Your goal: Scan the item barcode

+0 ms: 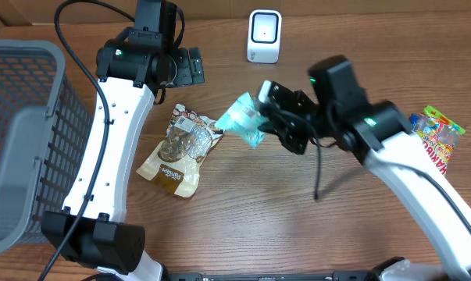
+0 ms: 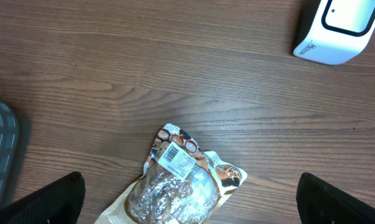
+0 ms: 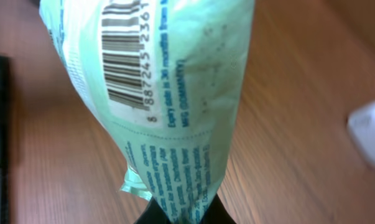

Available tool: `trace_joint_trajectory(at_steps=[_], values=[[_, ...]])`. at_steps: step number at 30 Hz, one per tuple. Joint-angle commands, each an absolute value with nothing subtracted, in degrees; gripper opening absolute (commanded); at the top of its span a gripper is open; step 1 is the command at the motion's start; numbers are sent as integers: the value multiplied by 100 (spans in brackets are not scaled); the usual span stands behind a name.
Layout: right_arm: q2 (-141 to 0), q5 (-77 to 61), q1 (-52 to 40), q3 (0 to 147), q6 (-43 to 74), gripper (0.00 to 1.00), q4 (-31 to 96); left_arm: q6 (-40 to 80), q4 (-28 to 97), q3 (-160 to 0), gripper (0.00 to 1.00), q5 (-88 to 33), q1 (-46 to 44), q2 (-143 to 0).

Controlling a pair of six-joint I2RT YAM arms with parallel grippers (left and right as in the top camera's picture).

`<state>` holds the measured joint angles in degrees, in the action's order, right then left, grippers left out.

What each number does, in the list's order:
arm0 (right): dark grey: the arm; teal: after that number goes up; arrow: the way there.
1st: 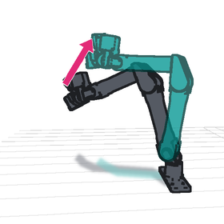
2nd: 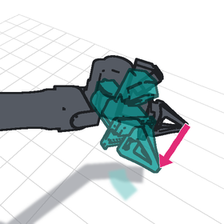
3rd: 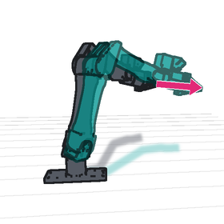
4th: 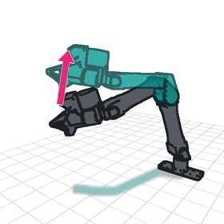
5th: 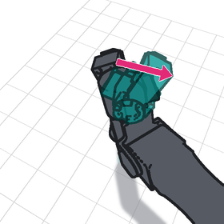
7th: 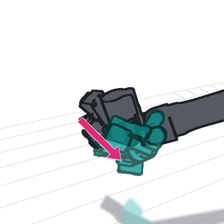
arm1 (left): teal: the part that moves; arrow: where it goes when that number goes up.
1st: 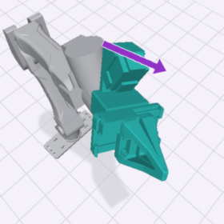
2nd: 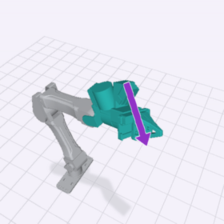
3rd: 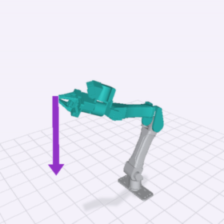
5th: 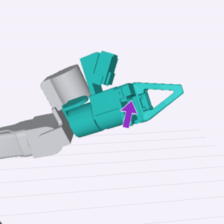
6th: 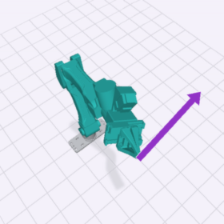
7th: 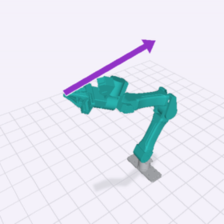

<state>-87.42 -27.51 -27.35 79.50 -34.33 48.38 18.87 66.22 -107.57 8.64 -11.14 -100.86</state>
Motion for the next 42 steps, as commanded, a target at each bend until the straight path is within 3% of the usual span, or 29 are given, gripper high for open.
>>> trace_joint_trajectory(at_steps=[1, 10, 16, 36, 38, 40, 42], values=[[-9325, -1503, -2692, 8071, -2349, 4, 4672, 1758, 6619, -10849, 100, 897, -1090, -10001], [-10471, 2515, -2692, 8071, 233, 4, 4418, 1758, 6619, -10849, 100, 897, -1090, -10001], [-10895, 4034, -2692, 8071, 1028, 4, 4399, 1758, 6619, -10849, 100, 897, -1090, -10001], [-11662, 4115, -3326, 8071, 998, 5, 4663, 1758, 6619, -10849, 99, 897, -1090, -10001], [-11662, 3811, -3468, 8071, 982, 15, 4751, 1758, 6619, -10849, 100, 897, -1090, -10001], [-11662, 3409, -3594, 8071, 982, 15, 4847, 1758, 6619, -10849, 100, 897, -1090, -10001], [-11662, 2974, -3721, 8071, 985, 29, 4930, 1758, 6619, -10849, 100, 897, -1090, -10001]])
